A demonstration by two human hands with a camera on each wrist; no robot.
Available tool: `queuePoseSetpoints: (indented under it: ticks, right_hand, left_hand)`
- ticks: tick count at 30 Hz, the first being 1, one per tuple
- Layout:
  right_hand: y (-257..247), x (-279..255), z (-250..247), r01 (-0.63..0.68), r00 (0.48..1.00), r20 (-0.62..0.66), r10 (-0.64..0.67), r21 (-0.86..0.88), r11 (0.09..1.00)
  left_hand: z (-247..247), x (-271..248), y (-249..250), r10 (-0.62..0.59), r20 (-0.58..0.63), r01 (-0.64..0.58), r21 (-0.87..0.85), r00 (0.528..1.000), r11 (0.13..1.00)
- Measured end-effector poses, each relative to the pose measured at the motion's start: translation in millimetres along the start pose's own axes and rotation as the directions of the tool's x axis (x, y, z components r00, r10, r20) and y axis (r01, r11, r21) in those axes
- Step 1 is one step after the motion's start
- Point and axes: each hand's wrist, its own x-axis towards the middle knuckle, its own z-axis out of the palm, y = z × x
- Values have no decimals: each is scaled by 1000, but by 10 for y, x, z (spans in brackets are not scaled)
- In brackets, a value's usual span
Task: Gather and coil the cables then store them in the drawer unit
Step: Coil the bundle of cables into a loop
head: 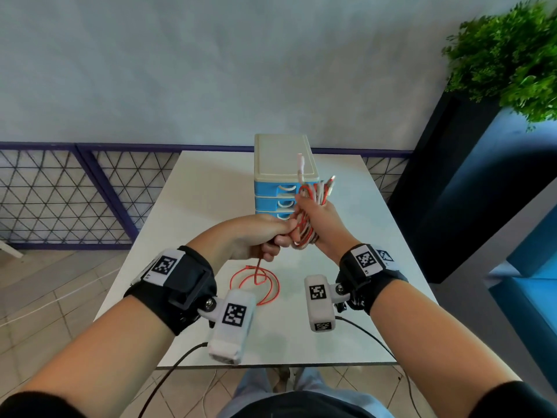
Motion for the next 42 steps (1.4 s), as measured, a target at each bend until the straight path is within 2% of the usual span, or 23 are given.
queuePoseSetpoints:
  ticks: [2,4,6,7,9,10,11,13,15,20,22,24,27,28,29,31,33,35,38,42]
  right_hand:
    - [-59,56,-72,27,995,-100,-18,83,996]
    - [-140,92,-154,26,987,-160,0,161,987]
    - [-221,106,-216,9,985,-170,40,277,961]
    - [-254,103,-241,-12,986,-150,65,328,945]
    - [-300,80,-273,-73,991,-79,108,355,932]
    - [-310,58,-278,-104,991,-42,124,322,941]
    - [-317,31,-281,-129,991,-9,136,265,955]
    - [-337,-43,-260,-148,988,56,141,136,980]
    - [-326,-95,-239,-153,980,127,151,2,988]
    - [-256,-155,-142,-216,918,288,274,-216,952]
    - [-248,-210,-101,-217,886,354,300,-257,942]
    - [-237,-230,-87,-210,876,367,314,-295,932]
    - [-201,-187,-114,-176,912,303,276,-318,931]
    - [-188,-161,-138,-173,927,269,261,-312,934]
    - [-174,-138,-175,-167,943,228,242,-303,938]
    - [-157,-105,-265,-152,970,143,197,-276,949]
    - [-134,-75,-347,-146,981,86,172,-252,957]
    - [-107,-66,-367,-149,981,76,177,-278,949]
    - [-76,-103,-260,-127,980,109,166,-301,945]
    - [-57,-128,-105,-163,948,221,229,-280,946]
  left_hand:
    - [9,-47,-131,-8,135,23,-105,991,994]
    - [31,-72,-322,-41,263,74,-116,964,990]
    - [27,-67,-507,-100,349,101,15,932,995]
    - [22,-51,-569,-141,345,104,123,928,987]
    - [-5,2,-616,-151,197,59,409,969,910]
    - [-26,42,-613,-82,73,28,546,994,837]
    - [-59,87,-594,33,-47,5,641,998,767]
    - [-118,140,-506,248,-215,-25,706,945,708]
    - [-155,162,-379,366,-307,-52,700,878,713]
    - [-165,163,-110,475,-415,-138,623,776,770]
    - [-160,153,-75,494,-425,-136,638,758,758]
    - [-160,144,-63,477,-404,-90,683,780,725]
    - [-210,142,-84,370,-388,31,725,844,688]
    - [-247,144,-112,306,-385,51,688,871,724]
    - [-290,140,-149,222,-383,53,591,897,805]
    - [-373,93,-219,50,-355,35,230,934,972]
    - [-423,26,-265,-35,-281,7,-99,959,995]
    - [-379,-18,-259,-40,-187,-12,-266,982,964]
    - [-177,-11,-168,20,-128,-63,-339,992,939]
    - [55,95,-86,72,-131,-103,-251,989,962]
